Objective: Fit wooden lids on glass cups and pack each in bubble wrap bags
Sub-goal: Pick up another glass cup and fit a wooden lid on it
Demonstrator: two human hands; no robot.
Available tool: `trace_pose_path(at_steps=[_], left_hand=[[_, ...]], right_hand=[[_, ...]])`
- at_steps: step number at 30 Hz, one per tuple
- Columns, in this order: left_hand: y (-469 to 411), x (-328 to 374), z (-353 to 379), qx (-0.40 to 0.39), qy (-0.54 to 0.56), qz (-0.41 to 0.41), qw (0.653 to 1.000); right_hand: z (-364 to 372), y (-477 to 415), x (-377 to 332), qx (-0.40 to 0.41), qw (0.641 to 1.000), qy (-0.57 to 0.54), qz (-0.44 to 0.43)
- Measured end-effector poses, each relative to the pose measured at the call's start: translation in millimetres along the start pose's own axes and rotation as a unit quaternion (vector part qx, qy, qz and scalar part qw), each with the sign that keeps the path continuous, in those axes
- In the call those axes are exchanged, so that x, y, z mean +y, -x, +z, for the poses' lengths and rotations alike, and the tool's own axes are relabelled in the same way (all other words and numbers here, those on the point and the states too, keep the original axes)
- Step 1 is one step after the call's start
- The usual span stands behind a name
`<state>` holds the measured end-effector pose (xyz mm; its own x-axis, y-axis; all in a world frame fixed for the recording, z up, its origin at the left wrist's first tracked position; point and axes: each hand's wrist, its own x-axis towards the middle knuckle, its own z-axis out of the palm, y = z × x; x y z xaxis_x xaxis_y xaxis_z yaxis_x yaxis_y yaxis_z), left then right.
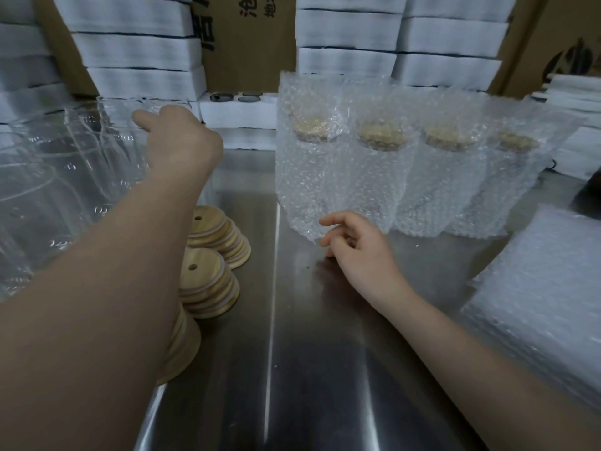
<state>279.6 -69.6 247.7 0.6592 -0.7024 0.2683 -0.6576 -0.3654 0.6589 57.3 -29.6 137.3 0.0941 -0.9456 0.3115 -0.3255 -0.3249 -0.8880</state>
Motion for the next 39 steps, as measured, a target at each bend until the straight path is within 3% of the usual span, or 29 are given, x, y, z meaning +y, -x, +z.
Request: trace_pose_path(at_steps=[8,16,22,26,29,34,39], left_hand=[[4.5,8.5,-3.6,0.034,0.011,0.049,0.998],[24.0,29.6,-8.4,0.052,0.089,0.109,0.989],[61.4,46.5,-8.3,0.164,0.124,0.210,0.956],[86.1,48.6,-7.6,0.198,0.184,0.253,0.929],[101.3,46.8,-3.1,0.160,0.290,0.255,0.908],[116.0,36.8,7.9,0.069,0.464,0.206,0.859],[122.2,24.1,17.0,0.030,0.558,0.175,0.811]], right_hand=[[-1.3,1.4,-1.2,-0.004,1.000,0.009,-0.002],[-3.8,1.8,-3.6,0.000,1.000,-0.020,0.005],[-8.4,0.7,-8.5,0.019,0.996,-0.087,0.018],[-14.5,-0.4,-15.1,0.006,0.984,-0.175,0.013],[-20.7,-5.0,-18.7,-0.036,0.971,-0.233,0.030],[-29.1,-5.6,-15.6,-0.178,0.951,-0.249,0.037],[-33.6,-5.5,-13.0,-0.193,0.946,-0.257,0.038]])
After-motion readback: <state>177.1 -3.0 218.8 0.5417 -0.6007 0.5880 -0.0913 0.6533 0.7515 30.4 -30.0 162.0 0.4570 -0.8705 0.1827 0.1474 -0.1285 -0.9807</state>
